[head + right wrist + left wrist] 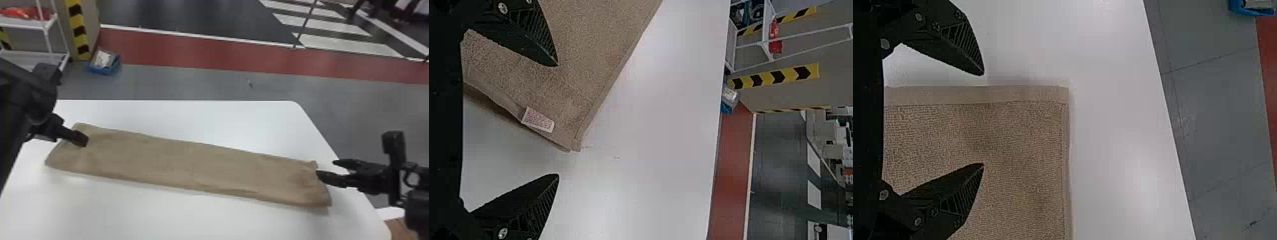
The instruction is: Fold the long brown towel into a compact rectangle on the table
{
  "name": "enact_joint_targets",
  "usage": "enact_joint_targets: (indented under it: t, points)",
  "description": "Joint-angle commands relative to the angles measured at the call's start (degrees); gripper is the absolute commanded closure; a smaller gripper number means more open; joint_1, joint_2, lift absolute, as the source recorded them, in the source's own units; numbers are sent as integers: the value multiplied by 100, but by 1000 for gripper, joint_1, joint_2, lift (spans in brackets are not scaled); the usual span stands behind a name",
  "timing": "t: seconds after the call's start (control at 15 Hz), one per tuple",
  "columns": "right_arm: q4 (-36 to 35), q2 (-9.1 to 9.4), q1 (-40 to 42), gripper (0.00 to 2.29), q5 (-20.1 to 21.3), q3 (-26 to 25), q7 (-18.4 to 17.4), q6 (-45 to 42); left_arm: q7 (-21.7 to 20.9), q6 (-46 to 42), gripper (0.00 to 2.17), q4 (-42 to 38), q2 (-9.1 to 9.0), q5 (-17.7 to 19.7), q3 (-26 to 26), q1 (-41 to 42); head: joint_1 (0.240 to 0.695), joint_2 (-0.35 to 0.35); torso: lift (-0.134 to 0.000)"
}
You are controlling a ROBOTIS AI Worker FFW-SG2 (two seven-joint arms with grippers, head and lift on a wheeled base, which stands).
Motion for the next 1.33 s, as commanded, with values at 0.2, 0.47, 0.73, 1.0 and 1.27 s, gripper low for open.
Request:
enact_joint_targets:
  t: [0.2, 0.47, 0.73, 1.0, 1.27]
  points:
    - [14, 0, 10, 90, -9, 0, 0, -12, 142, -99, 272, 223, 9, 13, -3, -62, 695, -268, -124]
    - [14, 0, 19, 90, 0, -18, 0, -30, -42, -134, 279, 223, 18, 31, 190, -89, 695, -261, -124]
    - [14, 9, 19, 90, -9, 8, 0, -30, -25, -152, 417, 355, 18, 127, 190, -89, 695, -266, -124]
    - [58, 9, 19, 90, -9, 0, 0, -117, -86, -152, 488, 390, 35, 119, 173, -89, 695, -266, -124]
    - [102, 9, -7, 90, -9, 8, 0, -117, -236, 24, 1885, 319, 35, 101, 155, 61, 695, -271, -124]
